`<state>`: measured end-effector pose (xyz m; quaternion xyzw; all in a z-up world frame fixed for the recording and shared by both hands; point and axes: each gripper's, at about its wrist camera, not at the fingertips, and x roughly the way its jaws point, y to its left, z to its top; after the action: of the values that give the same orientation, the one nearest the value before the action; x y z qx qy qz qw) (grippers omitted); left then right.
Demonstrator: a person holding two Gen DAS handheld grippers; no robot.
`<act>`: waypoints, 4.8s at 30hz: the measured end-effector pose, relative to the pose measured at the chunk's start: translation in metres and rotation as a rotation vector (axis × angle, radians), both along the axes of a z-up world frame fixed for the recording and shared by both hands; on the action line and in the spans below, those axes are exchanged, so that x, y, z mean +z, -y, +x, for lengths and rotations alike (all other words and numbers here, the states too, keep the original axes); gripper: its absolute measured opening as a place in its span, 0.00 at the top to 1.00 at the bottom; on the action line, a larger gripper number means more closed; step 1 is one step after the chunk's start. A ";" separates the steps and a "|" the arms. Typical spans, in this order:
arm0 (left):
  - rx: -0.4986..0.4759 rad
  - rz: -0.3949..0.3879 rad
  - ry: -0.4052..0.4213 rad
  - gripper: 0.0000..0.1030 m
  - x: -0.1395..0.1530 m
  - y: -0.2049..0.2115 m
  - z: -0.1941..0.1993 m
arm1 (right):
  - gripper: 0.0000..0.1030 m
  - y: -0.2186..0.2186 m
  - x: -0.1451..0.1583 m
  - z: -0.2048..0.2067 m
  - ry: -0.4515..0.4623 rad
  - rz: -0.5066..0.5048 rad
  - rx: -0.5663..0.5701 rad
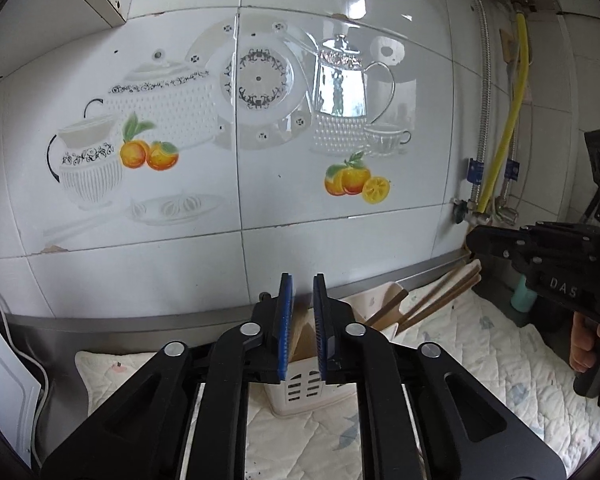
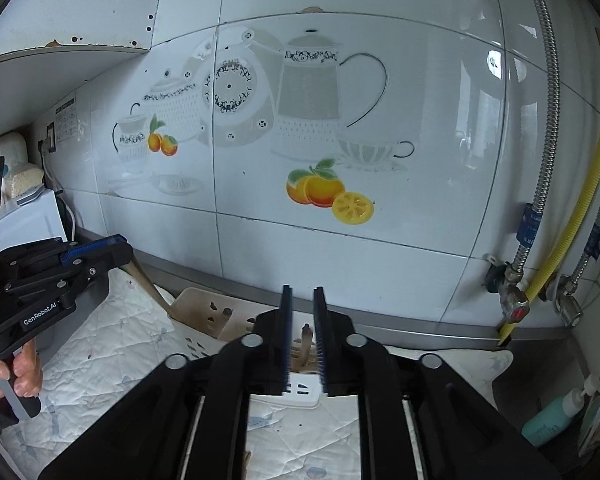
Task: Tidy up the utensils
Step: 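Open both tools to drop the chopsticks into the holder, then move both open tools back over the remaining chopsticks, then close the left tool on a chopstick while the right tool grasps another, then lift the held chopsticks in both tools over the white holder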
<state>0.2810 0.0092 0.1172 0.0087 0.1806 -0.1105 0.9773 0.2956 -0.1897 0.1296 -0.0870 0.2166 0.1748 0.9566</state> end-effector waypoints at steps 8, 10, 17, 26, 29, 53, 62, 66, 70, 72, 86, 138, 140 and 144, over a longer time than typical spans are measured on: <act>0.016 -0.019 0.043 0.67 0.016 -0.005 -0.040 | 0.82 0.009 0.010 -0.054 0.046 0.006 0.012; 0.015 -0.023 0.049 0.61 0.015 -0.007 -0.059 | 0.82 0.013 0.005 -0.077 0.042 0.013 0.017; 0.025 -0.021 0.030 0.39 -0.015 -0.012 -0.132 | 0.82 0.024 -0.046 -0.153 -0.026 0.025 0.039; 0.029 -0.043 -0.106 0.31 -0.094 -0.016 -0.197 | 0.82 0.035 -0.149 -0.217 -0.214 0.086 -0.004; 0.027 -0.070 -0.169 0.29 -0.117 -0.017 -0.207 | 0.83 0.038 -0.178 -0.226 -0.273 0.091 -0.026; -0.056 0.013 -0.339 0.36 -0.200 0.022 -0.228 | 0.93 0.038 -0.230 -0.217 -0.370 0.084 -0.060; -0.126 0.058 -0.368 0.73 -0.210 0.043 -0.212 | 0.94 0.043 -0.229 -0.217 -0.373 0.109 -0.065; -0.144 0.048 -0.384 0.76 -0.213 0.045 -0.203 | 0.94 0.045 -0.229 -0.217 -0.374 0.112 -0.065; -0.159 0.030 -0.411 0.82 -0.218 0.045 -0.198 | 0.94 0.045 -0.230 -0.217 -0.374 0.115 -0.065; -0.154 0.031 -0.420 0.83 -0.221 0.045 -0.197 | 0.94 0.046 -0.230 -0.216 -0.375 0.116 -0.065; -0.100 0.040 -0.413 0.95 -0.223 0.043 -0.200 | 0.94 0.046 -0.229 -0.218 -0.371 0.121 -0.070; -0.076 -0.051 -0.019 0.95 -0.042 0.005 -0.145 | 0.94 0.012 0.001 -0.135 0.017 0.024 0.083; -0.071 -0.048 0.006 0.95 -0.029 0.003 -0.137 | 0.94 0.012 0.011 -0.123 0.026 0.032 0.077; -0.055 -0.039 0.072 0.95 0.004 0.000 -0.116 | 0.94 0.009 0.031 -0.097 0.062 0.026 0.057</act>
<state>0.1654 0.0089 0.1217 -0.0016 0.1429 -0.1403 0.9797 0.1988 -0.1991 0.1607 -0.0861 0.1821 0.2019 0.9585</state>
